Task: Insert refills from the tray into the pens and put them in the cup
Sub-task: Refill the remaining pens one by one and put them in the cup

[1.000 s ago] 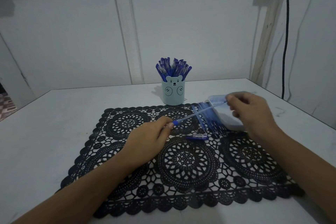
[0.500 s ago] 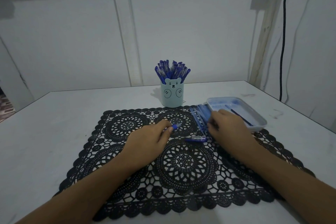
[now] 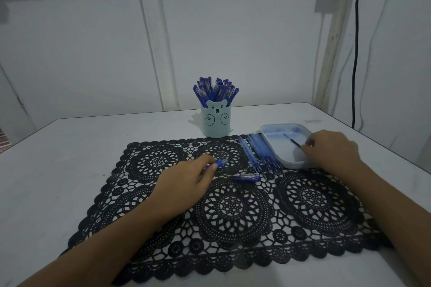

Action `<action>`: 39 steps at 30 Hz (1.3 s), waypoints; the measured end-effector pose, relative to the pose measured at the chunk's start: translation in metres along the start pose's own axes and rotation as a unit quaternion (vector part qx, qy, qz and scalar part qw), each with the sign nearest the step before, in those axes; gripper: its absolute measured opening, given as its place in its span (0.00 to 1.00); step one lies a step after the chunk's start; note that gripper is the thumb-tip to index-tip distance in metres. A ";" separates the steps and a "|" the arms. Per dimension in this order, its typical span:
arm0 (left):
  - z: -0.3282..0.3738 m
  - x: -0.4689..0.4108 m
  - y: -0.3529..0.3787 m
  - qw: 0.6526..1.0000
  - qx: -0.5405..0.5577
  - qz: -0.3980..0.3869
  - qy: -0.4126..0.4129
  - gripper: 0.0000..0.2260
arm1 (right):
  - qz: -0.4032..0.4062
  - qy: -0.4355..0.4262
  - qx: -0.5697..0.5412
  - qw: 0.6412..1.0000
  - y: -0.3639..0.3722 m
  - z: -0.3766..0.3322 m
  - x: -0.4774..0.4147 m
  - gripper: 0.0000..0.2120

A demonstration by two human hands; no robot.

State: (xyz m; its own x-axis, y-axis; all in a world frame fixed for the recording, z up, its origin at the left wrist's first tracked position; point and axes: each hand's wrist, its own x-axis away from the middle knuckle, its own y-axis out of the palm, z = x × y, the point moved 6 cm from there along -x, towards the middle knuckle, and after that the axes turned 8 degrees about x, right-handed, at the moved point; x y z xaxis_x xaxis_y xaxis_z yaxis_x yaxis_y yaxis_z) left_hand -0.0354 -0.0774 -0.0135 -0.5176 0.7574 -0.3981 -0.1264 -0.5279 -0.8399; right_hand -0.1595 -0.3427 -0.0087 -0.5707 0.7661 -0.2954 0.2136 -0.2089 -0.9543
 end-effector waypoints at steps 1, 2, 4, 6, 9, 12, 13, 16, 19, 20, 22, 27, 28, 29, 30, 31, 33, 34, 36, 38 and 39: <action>0.000 0.000 0.000 1.000 0.000 -0.001 -0.001 0.10 | -0.028 0.016 -0.002 0.999 0.007 0.004 -0.004 0.11; 0.000 0.000 0.000 1.000 -0.001 -0.001 -0.001 0.10 | -0.043 0.026 -0.007 0.999 0.011 0.006 -0.006 0.11; 0.001 0.000 0.000 1.000 -0.003 -0.001 -0.001 0.10 | -0.049 0.033 -0.008 0.998 0.014 0.006 -0.009 0.10; 0.001 0.000 0.000 1.000 -0.002 -0.001 -0.001 0.10 | -0.044 0.034 -0.004 0.998 0.014 0.005 -0.010 0.09; 0.000 0.000 0.001 1.000 -0.003 -0.003 -0.004 0.10 | -0.039 0.046 -0.002 0.998 0.016 0.004 -0.010 0.09; 0.000 0.000 0.000 1.000 0.007 0.001 -0.005 0.10 | 0.003 0.038 -0.070 0.997 0.004 -0.001 -0.005 0.08; 0.000 0.000 0.000 1.000 0.010 0.003 -0.005 0.10 | 0.028 0.019 -0.127 0.991 -0.005 -0.004 -0.003 0.06; -0.001 0.001 -0.001 1.000 0.022 0.015 0.000 0.10 | 0.037 -0.059 -0.337 0.939 -0.032 -0.022 0.010 0.02; -0.003 0.001 -0.002 0.999 0.037 0.028 0.001 0.10 | -0.039 -0.117 -0.464 0.877 -0.046 -0.042 0.029 0.06; -0.004 0.000 -0.003 0.999 0.043 0.031 0.003 0.10 | -0.058 -0.126 -0.486 0.863 -0.046 -0.046 0.034 0.06; -0.004 0.001 -0.003 0.998 0.052 0.033 0.007 0.10 | -0.092 -0.133 -0.523 0.837 -0.044 -0.052 0.040 0.06; -0.004 0.001 -0.004 0.996 0.079 0.042 0.016 0.10 | -0.125 -0.150 -0.521 0.831 -0.041 -0.057 0.046 0.05; -0.004 0.000 -0.004 0.996 0.082 0.044 0.016 0.10 | -0.124 -0.152 -0.517 0.833 -0.041 -0.057 0.046 0.05; -0.005 0.000 -0.004 0.995 0.083 0.044 0.017 0.10 | -0.120 -0.152 -0.514 0.836 -0.041 -0.056 0.046 0.05; -0.005 0.000 -0.003 0.995 0.083 0.043 0.018 0.10 | -0.115 -0.151 -0.512 0.838 -0.041 -0.056 0.046 0.06; -0.005 0.000 -0.003 0.995 0.083 0.043 0.019 0.10 | -0.109 -0.147 -0.513 0.839 -0.041 -0.055 0.045 0.06; -0.005 0.001 -0.003 0.995 0.087 0.044 0.021 0.10 | -0.103 -0.137 -0.521 0.836 -0.040 -0.053 0.043 0.07; -0.005 0.001 -0.003 0.995 0.089 0.045 0.021 0.10 | -0.103 -0.133 -0.525 0.835 -0.040 -0.053 0.042 0.08; -0.006 0.000 -0.003 0.994 0.093 0.046 0.020 0.10 | -0.108 -0.135 -0.523 0.834 -0.039 -0.052 0.042 0.07; -0.007 0.000 -0.003 0.994 0.095 0.048 0.021 0.11 | -0.112 -0.142 -0.515 0.838 -0.038 -0.053 0.043 0.07; -0.007 0.000 -0.003 0.994 0.096 0.048 0.021 0.11 | -0.113 -0.145 -0.512 0.839 -0.038 -0.053 0.043 0.06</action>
State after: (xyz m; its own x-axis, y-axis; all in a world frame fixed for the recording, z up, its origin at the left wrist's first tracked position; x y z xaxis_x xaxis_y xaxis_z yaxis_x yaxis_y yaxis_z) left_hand -0.0291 -0.0736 -0.0133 -0.4991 0.7135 -0.4918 -0.2398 -0.6591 -0.7128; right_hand -0.1499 -0.2692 0.0171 -0.8260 0.5042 -0.2521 0.5579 0.6674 -0.4933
